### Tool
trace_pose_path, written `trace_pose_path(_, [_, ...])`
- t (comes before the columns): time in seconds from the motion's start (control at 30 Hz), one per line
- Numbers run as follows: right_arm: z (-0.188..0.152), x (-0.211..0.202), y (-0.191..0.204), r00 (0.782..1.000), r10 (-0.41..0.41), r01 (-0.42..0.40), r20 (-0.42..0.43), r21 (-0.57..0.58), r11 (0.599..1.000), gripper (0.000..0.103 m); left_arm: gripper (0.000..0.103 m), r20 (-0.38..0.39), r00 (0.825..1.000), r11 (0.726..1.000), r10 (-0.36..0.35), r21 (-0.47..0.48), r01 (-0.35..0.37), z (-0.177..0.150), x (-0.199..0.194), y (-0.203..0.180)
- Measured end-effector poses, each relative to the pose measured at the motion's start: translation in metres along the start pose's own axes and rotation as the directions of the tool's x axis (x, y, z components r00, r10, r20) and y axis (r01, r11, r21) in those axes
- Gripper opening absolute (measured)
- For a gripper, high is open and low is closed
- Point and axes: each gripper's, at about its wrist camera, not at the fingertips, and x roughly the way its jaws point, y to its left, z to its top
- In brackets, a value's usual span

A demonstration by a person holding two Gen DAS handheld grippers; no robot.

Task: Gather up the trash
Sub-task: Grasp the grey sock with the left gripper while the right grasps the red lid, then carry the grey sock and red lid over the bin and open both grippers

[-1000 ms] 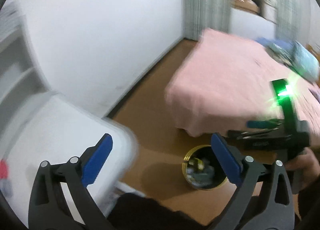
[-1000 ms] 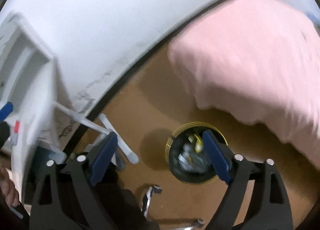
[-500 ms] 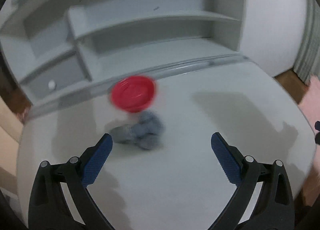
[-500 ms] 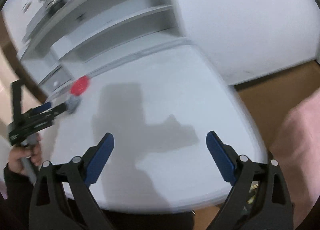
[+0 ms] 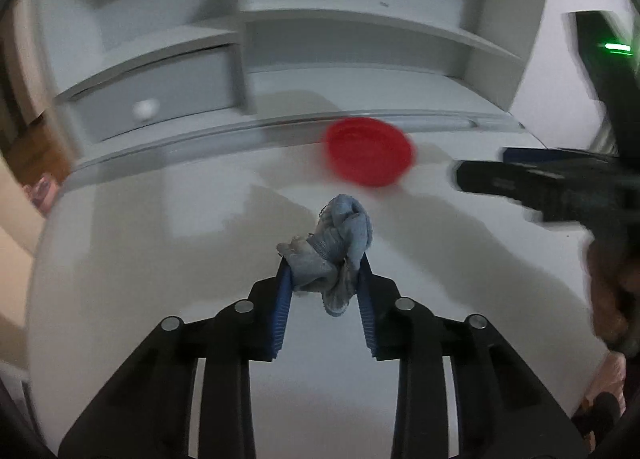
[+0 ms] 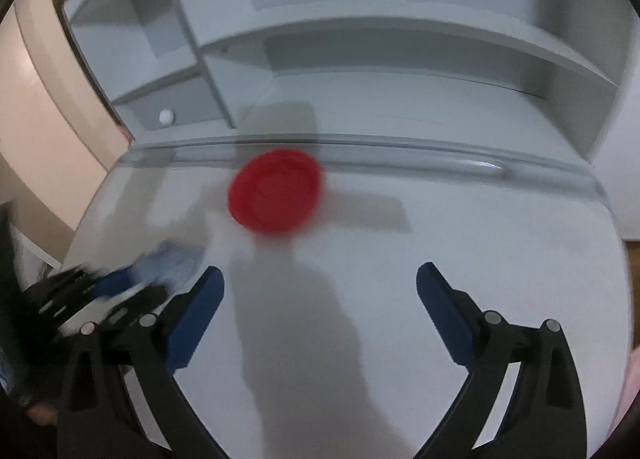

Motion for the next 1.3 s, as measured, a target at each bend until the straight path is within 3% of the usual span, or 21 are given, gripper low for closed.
trace_pose_path(0.2, [0.025, 0.060, 0.034, 0.995, -0.064, 0.060, -0.071, -0.069, 0.996, 0.094, 0.030, 0.024, 0.998, 0.994, 0.053, -0.094, -0.050, -0.019, -0.033, 0.057])
trace_pose_path(0.37, [0.029, 0.067, 0.039, 0.994, -0.086, 0.082, -0.063, -0.067, 0.994, 0.090, 0.030, 0.022, 0.998, 0.990, 0.060, -0.132, -0.056, -0.023, -0.035, 0.073])
trace_pose_path(0.4, [0.028, 0.066, 0.041, 0.993, -0.099, 0.095, -0.057, -0.072, 0.993, 0.079, 0.030, 0.020, 0.998, 0.990, 0.057, -0.133, -0.054, -0.023, -0.035, 0.073])
trace_pose_path(0.7, [-0.001, -0.006, 0.016, 0.991, -0.123, 0.125, 0.046, -0.036, 0.991, 0.079, 0.030, 0.029, 1.000, 0.997, 0.009, -0.072, -0.007, -0.022, -0.042, 0.034])
trace_pose_path(0.9, [-0.068, -0.090, -0.054, 0.969, -0.220, 0.212, 0.109, 0.083, 0.974, 0.079, 0.030, 0.053, 0.993, 0.993, -0.107, 0.044, 0.105, -0.010, -0.043, -0.048])
trace_pose_path(1.07, [-0.150, -0.162, -0.135, 0.929, -0.353, 0.317, 0.112, 0.250, 0.915, 0.079, 0.030, 0.024, 0.966, 0.948, -0.259, 0.195, 0.249, -0.006, -0.037, -0.156])
trace_pose_path(1.2, [-0.227, -0.210, -0.195, 0.879, -0.472, 0.412, 0.067, 0.388, 0.824, 0.079, 0.030, -0.028, 0.924, 0.876, -0.381, 0.309, 0.371, -0.017, -0.037, -0.246])
trace_pose_path(1.3, [-0.287, -0.241, -0.233, 0.849, -0.529, 0.454, 0.016, 0.491, 0.743, 0.079, 0.030, -0.105, 0.878, 0.790, -0.468, 0.396, 0.469, -0.037, -0.038, -0.325])
